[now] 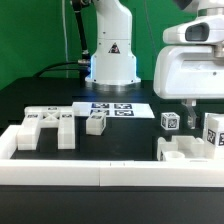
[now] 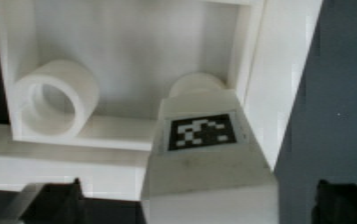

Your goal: Assemble chair

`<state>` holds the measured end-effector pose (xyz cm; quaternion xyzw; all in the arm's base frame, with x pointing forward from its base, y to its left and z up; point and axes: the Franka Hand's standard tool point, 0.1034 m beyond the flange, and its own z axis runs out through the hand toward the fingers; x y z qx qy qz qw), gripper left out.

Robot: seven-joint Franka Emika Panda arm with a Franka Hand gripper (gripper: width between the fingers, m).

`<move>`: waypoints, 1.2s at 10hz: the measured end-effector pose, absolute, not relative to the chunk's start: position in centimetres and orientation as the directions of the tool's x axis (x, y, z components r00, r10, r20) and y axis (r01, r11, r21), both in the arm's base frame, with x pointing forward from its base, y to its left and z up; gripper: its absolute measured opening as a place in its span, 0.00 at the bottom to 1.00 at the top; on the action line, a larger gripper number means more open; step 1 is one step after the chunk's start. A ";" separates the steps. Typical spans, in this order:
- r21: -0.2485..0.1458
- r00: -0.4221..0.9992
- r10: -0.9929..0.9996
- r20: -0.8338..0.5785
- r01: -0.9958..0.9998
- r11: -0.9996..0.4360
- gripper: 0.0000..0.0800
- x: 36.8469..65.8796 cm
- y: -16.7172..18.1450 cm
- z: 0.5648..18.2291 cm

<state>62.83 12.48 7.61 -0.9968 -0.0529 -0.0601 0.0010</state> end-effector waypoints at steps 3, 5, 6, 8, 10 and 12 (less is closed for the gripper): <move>0.002 0.989 0.089 0.120 0.089 -0.996 0.42 62.8 12.5 7.6; -0.015 0.992 -0.036 0.119 -0.035 -0.999 0.36 62.8 12.6 7.6; -0.023 0.987 -0.109 0.117 -0.107 -0.994 0.36 62.8 12.6 7.6; -0.048 0.955 -0.276 0.109 -0.272 -0.961 0.36 62.7 12.6 7.5; -0.070 0.860 -0.502 0.094 -0.497 -0.865 0.36 62.6 12.8 7.5; -0.083 0.737 -0.670 0.084 -0.665 -0.742 0.36 62.5 12.9 7.4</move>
Offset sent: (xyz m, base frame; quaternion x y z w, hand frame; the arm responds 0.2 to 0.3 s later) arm 0.0000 0.0000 0.0000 0.0000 0.0000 0.0650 0.9979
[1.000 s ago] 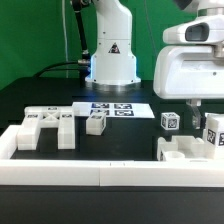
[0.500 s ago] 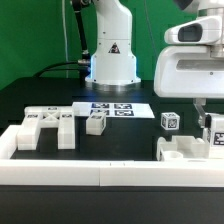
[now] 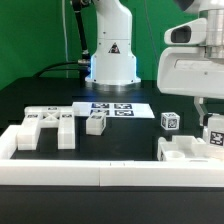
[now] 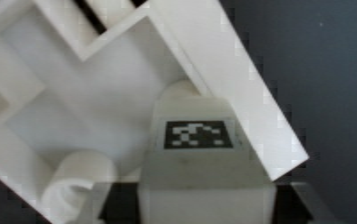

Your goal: Assemble chair

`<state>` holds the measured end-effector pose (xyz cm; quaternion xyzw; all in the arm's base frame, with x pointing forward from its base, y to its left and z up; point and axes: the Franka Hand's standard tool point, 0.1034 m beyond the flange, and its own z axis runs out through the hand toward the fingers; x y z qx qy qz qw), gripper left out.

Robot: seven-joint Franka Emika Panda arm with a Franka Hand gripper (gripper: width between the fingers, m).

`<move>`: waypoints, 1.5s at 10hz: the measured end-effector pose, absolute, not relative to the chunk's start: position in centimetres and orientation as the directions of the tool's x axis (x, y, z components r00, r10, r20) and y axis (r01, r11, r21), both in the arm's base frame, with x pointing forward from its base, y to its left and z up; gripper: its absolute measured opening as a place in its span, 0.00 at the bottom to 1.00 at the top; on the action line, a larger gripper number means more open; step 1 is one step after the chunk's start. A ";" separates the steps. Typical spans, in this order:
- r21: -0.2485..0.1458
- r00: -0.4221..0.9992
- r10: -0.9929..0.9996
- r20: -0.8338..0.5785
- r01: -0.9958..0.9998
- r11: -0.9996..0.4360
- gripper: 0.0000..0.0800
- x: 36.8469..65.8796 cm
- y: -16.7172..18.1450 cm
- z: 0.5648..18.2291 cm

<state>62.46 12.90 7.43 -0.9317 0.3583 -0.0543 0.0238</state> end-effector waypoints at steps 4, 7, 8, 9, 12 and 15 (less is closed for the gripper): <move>-0.106 0.450 -0.890 0.067 -0.884 -0.455 0.36 62.5 12.9 7.5; -0.115 0.341 -0.939 0.047 -0.932 -0.344 0.36 62.5 12.9 7.5; -0.113 0.377 -0.925 0.051 -0.918 -0.380 0.52 62.5 12.9 7.5; -0.111 0.410 -0.910 0.056 -0.903 -0.414 0.52 62.6 12.8 7.5; -0.093 0.644 -0.761 0.085 -0.755 -0.649 0.79 62.8 12.7 7.7; -0.071 0.825 -0.553 0.115 -0.548 -0.833 0.81 62.9 12.6 7.6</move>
Offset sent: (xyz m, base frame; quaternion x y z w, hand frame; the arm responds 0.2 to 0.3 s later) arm 0.0011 0.0014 0.0005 0.0000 -0.0017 0.1562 0.9877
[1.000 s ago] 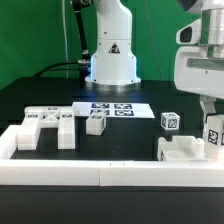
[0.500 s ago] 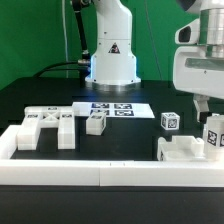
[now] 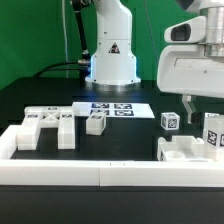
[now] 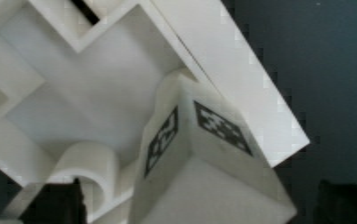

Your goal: Assemble chair

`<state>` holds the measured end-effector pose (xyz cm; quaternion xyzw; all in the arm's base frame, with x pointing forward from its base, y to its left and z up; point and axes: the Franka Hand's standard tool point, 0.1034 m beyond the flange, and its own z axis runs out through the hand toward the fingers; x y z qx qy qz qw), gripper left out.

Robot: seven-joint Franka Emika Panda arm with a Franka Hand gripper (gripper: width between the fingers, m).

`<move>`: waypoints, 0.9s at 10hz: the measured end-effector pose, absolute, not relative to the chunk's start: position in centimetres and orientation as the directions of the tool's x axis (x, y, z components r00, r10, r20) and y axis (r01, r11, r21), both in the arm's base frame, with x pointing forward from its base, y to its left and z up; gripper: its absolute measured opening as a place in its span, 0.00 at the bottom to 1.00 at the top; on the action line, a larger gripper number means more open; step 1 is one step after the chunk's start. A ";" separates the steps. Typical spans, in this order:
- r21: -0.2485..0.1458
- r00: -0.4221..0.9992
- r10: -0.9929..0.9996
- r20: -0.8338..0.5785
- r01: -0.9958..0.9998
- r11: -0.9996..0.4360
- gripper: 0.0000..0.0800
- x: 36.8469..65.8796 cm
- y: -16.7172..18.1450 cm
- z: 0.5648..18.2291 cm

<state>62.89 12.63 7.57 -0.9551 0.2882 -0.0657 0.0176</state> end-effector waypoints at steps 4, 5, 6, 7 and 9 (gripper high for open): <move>-0.035 0.943 -0.306 0.130 -0.304 -0.952 0.81 62.9 12.6 7.5; -0.024 0.964 -0.230 0.133 -0.229 -0.973 0.81 62.9 12.5 7.5; -0.017 0.974 -0.182 0.134 -0.181 -0.983 0.81 62.9 12.5 7.5; -0.010 0.981 -0.138 0.135 -0.138 -0.990 0.81 62.9 12.5 7.5; 0.013 0.991 -0.006 0.136 -0.008 -1.000 0.81 62.9 12.4 7.5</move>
Offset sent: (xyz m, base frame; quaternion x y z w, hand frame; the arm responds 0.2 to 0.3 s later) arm 0.0015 0.0035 0.0012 0.0041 -0.0040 -0.1335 0.9910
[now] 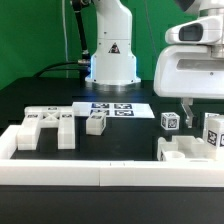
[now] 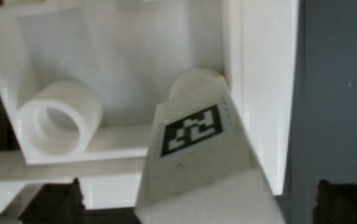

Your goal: Assemble chair

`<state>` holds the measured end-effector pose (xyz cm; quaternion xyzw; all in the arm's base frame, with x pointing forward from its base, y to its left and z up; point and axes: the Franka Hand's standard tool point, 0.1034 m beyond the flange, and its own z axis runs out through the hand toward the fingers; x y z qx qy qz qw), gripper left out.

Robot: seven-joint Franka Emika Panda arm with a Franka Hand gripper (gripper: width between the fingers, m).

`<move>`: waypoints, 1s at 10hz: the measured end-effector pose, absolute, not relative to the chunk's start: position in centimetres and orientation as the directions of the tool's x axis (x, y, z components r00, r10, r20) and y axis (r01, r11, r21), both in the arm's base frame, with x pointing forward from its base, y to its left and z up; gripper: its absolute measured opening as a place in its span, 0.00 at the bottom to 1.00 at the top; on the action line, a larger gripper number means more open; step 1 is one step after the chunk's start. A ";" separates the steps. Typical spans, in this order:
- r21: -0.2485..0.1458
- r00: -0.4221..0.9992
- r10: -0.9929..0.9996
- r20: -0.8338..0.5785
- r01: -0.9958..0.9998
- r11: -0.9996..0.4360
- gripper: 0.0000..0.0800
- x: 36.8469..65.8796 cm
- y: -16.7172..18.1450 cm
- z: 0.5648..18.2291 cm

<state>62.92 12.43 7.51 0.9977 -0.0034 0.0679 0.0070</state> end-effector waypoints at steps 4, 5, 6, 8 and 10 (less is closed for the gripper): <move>0.051 0.971 0.203 0.129 0.198 -0.979 0.81 63.0 12.3 7.5; 0.049 0.974 0.187 0.130 0.182 -0.982 0.81 63.0 12.3 7.5; 0.049 0.974 0.186 0.130 0.182 -0.982 0.69 63.0 12.3 7.5; 0.045 0.979 0.159 0.131 0.154 -0.987 0.52 63.0 12.2 7.5; 0.033 0.988 0.077 0.134 0.073 -0.997 0.36 63.0 12.2 7.5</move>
Offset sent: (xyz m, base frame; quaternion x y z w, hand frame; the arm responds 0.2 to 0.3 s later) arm 0.0013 0.0042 0.0016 0.0056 -0.0042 -0.1905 0.9817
